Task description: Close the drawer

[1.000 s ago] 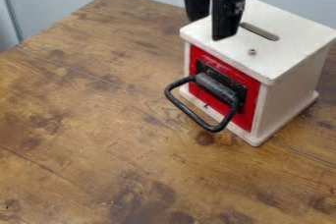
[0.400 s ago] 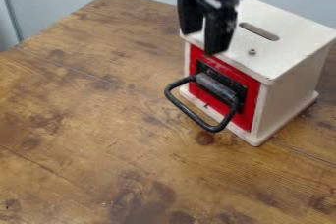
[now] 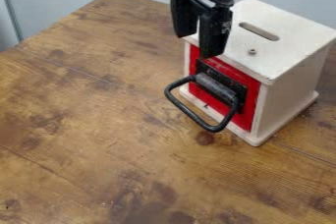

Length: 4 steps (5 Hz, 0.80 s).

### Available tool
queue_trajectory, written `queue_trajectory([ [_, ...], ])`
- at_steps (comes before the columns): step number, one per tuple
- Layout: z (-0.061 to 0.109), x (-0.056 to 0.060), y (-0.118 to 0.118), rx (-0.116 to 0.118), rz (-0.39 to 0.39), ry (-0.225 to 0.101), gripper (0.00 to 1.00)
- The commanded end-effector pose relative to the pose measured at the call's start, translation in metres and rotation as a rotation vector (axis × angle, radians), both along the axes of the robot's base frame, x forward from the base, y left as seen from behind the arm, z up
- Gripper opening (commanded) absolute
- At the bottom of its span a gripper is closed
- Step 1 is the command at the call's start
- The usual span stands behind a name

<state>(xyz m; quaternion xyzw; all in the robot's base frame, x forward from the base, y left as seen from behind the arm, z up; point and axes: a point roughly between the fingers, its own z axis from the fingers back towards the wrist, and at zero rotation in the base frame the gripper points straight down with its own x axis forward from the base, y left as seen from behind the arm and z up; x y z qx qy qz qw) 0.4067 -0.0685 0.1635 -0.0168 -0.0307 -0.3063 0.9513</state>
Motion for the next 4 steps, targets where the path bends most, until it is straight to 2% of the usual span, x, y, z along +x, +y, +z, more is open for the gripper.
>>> queue_trajectory([
  [1, 0.032, -0.006, 0.009, -0.009, -0.039, -0.166, 1.00],
  [2, 0.016, -0.003, 0.010, -0.034, 0.046, -0.141, 1.00],
  [3, -0.002, 0.002, 0.010, -0.044, 0.138, -0.098, 1.00],
  [4, -0.021, 0.007, 0.009, -0.021, 0.209, -0.093, 1.00],
])
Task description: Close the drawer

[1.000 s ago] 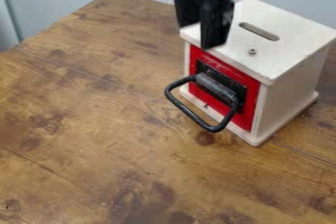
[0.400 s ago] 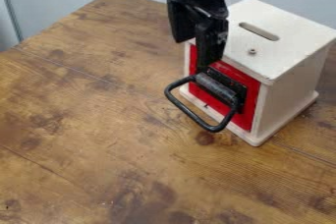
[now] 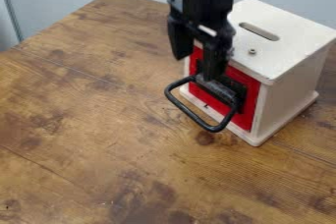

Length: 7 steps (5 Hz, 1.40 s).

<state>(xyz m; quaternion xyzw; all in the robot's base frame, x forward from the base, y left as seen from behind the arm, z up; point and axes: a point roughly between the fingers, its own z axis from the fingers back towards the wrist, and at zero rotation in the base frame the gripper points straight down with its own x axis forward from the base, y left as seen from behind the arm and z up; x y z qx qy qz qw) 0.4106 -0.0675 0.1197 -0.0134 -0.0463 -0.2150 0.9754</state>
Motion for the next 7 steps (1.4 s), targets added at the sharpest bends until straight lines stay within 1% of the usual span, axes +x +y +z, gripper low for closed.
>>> queue_trajectory([
  [1, 0.005, 0.009, 0.016, 0.002, 0.125, -0.070, 1.00],
  [2, -0.007, 0.017, 0.024, -0.002, 0.213, -0.070, 1.00],
  [3, -0.009, 0.030, 0.034, -0.002, 0.234, -0.088, 1.00],
  [4, -0.009, 0.032, 0.040, -0.007, 0.238, -0.092, 1.00],
  [5, -0.009, 0.031, 0.028, -0.011, 0.264, -0.089, 1.00],
  [6, -0.010, 0.030, 0.015, -0.011, 0.292, -0.081, 1.00],
  [7, -0.014, 0.029, 0.015, -0.021, 0.200, -0.081, 1.00],
])
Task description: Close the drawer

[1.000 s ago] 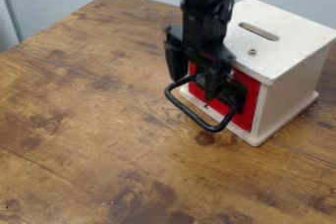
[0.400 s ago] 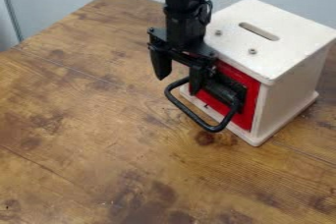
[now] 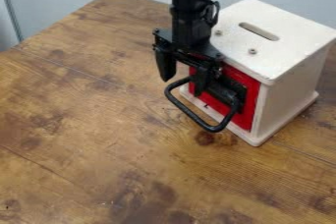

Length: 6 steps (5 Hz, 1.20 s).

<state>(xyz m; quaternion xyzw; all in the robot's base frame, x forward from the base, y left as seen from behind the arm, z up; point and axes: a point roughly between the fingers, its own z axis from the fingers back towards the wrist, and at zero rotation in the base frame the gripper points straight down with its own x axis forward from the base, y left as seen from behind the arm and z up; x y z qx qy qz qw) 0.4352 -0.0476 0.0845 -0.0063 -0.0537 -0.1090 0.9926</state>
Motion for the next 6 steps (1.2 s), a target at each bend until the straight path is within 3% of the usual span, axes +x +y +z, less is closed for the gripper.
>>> queue_trajectory([
  [1, 0.017, 0.003, -0.005, -0.017, -0.109, -0.061, 1.00],
  [4, 0.005, 0.000, -0.001, -0.001, -0.172, -0.023, 1.00],
  [6, 0.000, 0.000, -0.021, 0.002, -0.162, -0.016, 1.00],
])
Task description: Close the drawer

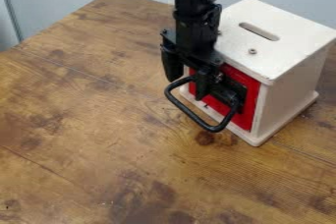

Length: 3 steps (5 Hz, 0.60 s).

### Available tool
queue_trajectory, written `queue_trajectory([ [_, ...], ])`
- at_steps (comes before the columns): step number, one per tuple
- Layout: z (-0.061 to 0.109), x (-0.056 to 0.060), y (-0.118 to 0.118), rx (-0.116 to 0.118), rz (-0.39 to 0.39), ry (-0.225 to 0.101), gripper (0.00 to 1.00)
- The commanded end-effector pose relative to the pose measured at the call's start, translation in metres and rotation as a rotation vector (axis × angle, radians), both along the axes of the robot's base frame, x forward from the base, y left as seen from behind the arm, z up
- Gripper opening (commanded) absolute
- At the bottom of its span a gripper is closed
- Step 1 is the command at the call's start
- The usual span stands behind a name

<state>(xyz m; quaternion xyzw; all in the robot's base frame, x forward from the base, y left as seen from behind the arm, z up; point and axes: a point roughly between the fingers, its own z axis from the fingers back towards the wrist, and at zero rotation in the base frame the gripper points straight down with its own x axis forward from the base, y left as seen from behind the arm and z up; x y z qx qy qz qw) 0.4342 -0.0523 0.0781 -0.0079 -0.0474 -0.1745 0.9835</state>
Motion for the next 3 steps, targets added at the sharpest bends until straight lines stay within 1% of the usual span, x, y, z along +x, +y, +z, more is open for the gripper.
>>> queue_trajectory([
  [1, -0.004, 0.000, -0.025, -0.006, -0.045, -0.031, 1.00],
  [2, -0.014, -0.003, -0.034, -0.014, -0.059, -0.019, 1.00],
  [3, -0.020, -0.005, -0.037, -0.024, -0.052, 0.002, 1.00],
])
